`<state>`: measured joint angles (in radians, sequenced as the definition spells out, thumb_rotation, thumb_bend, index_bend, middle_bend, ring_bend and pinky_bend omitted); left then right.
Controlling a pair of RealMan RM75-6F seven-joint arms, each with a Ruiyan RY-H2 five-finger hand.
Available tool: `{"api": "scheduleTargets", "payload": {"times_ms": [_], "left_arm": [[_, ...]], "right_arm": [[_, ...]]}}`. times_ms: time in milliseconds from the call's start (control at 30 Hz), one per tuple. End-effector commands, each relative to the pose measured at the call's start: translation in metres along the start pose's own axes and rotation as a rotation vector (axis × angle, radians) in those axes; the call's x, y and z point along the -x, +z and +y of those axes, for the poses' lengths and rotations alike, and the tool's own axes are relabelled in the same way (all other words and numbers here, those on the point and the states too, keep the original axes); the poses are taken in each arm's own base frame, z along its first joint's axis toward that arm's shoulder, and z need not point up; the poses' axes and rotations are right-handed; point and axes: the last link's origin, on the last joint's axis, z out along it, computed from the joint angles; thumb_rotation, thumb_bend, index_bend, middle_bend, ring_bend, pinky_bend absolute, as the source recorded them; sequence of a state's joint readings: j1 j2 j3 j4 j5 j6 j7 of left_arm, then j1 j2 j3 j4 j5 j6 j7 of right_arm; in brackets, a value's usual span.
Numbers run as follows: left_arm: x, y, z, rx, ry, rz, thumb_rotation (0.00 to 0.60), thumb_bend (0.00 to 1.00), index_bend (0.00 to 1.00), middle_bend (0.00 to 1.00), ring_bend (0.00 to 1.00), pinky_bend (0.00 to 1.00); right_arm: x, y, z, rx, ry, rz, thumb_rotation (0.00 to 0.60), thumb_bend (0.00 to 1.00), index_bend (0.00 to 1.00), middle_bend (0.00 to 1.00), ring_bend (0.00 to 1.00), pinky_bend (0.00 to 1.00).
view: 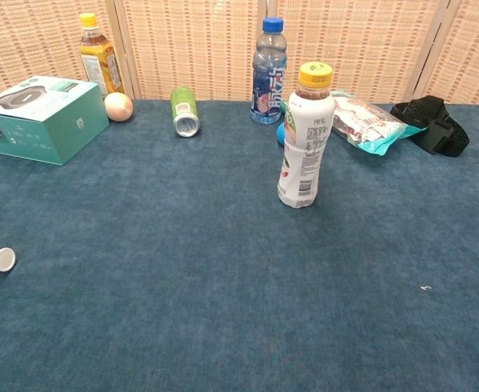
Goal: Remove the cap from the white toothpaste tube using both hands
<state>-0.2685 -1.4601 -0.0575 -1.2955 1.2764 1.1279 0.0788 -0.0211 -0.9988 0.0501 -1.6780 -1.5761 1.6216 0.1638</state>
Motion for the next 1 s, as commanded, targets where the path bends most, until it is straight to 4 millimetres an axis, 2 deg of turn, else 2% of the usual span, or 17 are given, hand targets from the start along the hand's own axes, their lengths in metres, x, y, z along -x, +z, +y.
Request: {"api": "scheduleTargets", "payload": {"times_ms": [33,167,367,567,767,1000], "left_arm": [[-0.001,0.001,0.001,0.012,-0.01,0.026,0.6,0.28,0.47,0.48,0.33,0.2],[-0.004,0.004,0.0,0.025,-0.025,0.055,0.6,0.32,0.52,0.56,0.41,0.23],[-0.014,0.006,0.001,0.07,-0.031,0.092,0.6,0.35,0.54,0.6,0.43,0.24],[-0.038,0.01,0.01,0.172,-0.027,0.127,0.6,0.36,0.55,0.6,0.43,0.26],[-0.07,0.015,0.032,0.298,-0.004,0.123,0.6,0.36,0.56,0.62,0.44,0.29],[-0.108,0.022,0.062,0.418,-0.028,0.077,0.6,0.38,0.56,0.64,0.44,0.31]], "right_arm": [[0.0,0.0,0.0,0.002,-0.002,0.001,0.6,0.21,0.21,0.26,0.12,0.23],[0.0,0.0,-0.001,0.001,-0.005,0.0,0.6,0.21,0.21,0.26,0.12,0.23],[0.0,0.003,-0.004,-0.014,-0.006,-0.002,0.6,0.21,0.21,0.26,0.12,0.23],[0.001,0.011,-0.017,-0.09,0.001,-0.02,0.6,0.21,0.21,0.26,0.12,0.23],[-0.003,0.027,-0.042,-0.246,0.016,-0.04,0.6,0.21,0.23,0.26,0.12,0.23],[-0.003,0.055,-0.092,-0.489,0.037,-0.063,0.6,0.21,0.25,0.28,0.12,0.23]]}}
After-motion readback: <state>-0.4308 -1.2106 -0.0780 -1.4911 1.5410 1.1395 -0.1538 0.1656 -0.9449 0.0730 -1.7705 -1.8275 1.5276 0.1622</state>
